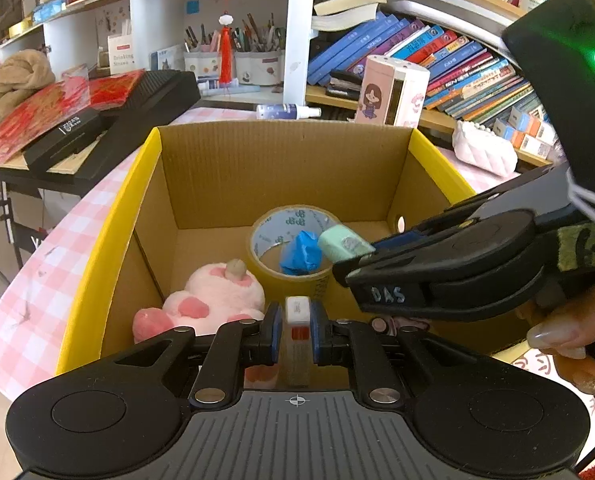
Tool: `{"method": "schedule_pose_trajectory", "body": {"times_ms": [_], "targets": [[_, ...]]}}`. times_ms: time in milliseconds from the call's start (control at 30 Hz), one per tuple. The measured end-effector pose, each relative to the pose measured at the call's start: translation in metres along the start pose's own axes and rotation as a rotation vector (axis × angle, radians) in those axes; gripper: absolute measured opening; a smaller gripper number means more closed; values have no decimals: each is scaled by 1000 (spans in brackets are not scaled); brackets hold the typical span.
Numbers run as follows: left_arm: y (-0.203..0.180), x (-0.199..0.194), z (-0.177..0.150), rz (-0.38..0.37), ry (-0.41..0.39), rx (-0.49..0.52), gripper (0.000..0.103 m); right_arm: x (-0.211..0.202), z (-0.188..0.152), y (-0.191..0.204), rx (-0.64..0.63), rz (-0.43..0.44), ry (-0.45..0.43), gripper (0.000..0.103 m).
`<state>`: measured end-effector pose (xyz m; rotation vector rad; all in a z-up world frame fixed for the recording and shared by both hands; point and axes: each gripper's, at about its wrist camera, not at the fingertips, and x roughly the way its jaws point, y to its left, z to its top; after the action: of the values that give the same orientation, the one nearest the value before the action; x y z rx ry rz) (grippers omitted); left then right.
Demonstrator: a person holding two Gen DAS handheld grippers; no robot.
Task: Organize objects
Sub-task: 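Lower both held items into the yellow box and open both grippers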
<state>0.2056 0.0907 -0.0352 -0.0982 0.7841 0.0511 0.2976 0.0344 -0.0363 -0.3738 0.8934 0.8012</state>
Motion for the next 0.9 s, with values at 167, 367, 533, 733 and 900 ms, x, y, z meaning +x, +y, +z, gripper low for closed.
{"method": "schedule_pose_trajectory", "body": {"times_ms": [167, 367, 533, 733, 900], "targets": [[1, -2, 1, 5, -8, -6, 17, 4, 1, 1, -13, 13, 34, 23], [1, -5, 0, 11, -15, -15, 27, 7, 2, -1, -6, 33, 71, 23], [2, -9, -1, 22, -24, -25, 38, 9, 2, -1, -7, 43, 85, 23], [5, -17, -3, 39, -43, -40, 49, 9, 2, -1, -5, 45, 83, 23], [5, -25, -4, 47, -63, -47, 56, 1, -1, -1, 9, 46, 39, 24]]}}
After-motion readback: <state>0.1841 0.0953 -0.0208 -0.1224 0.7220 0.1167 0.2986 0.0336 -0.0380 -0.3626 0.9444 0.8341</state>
